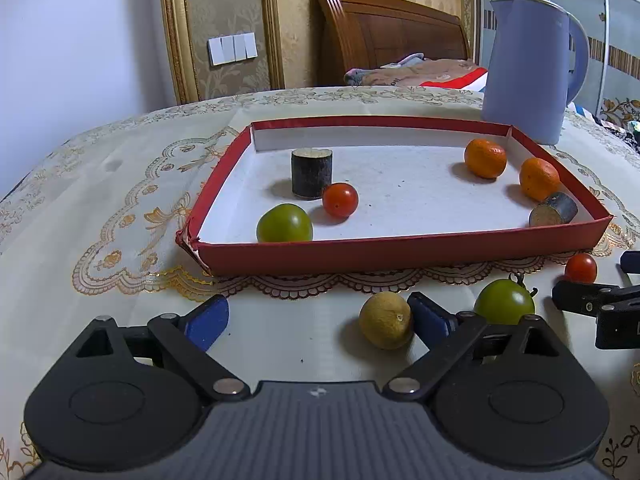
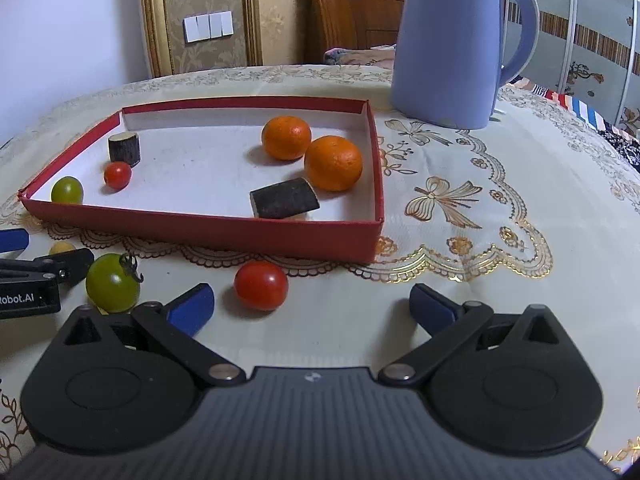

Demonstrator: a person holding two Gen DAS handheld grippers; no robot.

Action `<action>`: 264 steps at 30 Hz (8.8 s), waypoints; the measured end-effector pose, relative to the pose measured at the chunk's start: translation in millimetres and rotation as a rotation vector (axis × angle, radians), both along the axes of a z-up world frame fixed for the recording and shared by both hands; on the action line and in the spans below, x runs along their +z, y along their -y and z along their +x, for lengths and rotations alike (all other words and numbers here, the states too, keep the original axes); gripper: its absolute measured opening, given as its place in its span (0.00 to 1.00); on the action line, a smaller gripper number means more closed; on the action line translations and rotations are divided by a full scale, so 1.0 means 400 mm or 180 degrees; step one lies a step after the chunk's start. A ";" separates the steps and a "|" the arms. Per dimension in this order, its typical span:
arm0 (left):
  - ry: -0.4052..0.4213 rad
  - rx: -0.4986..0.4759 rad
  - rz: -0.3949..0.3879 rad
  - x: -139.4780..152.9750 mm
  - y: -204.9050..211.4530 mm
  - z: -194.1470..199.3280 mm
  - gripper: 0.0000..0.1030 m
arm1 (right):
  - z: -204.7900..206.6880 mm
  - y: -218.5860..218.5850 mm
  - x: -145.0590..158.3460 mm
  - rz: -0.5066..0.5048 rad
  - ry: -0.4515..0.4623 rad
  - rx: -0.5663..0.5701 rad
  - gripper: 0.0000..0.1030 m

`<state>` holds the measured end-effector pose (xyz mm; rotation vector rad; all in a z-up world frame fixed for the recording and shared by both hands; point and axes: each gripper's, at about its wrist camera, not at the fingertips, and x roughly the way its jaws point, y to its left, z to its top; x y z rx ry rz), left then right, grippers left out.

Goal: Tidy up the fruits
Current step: 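Move both open grippers over the remaining fruits beside the tray, then close the left gripper on a brown round fruit while the right closes on a red cherry tomato, then carry the brown fruit and the red cherry tomato over the tray with both grippers, then open the left gripper to drop the brown fruit while the right releases the tomato, then lift both open grippers out of the tray toward the remaining fruits, then position the left gripper over a brown fruit while the right approaches a green cherry tomato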

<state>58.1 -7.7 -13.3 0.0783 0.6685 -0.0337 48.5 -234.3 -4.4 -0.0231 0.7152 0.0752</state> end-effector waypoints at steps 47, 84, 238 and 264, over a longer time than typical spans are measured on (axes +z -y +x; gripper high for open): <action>0.0193 -0.0483 0.0230 0.007 0.066 -0.059 0.25 | -0.042 -0.010 0.022 0.0089 0.0337 0.0278 0.24; 0.0157 -0.0117 -0.0105 0.068 0.080 0.144 0.25 | 0.134 -0.098 0.094 -0.0100 0.0559 0.0357 0.25; 0.0006 0.0471 -0.0224 0.009 -0.050 -0.030 0.80 | -0.070 -0.086 0.052 0.0082 0.0685 0.0666 1.00; 0.0016 0.0480 -0.0224 0.007 -0.047 -0.033 0.83 | -0.044 -0.167 0.034 -0.0180 0.0363 0.0883 1.00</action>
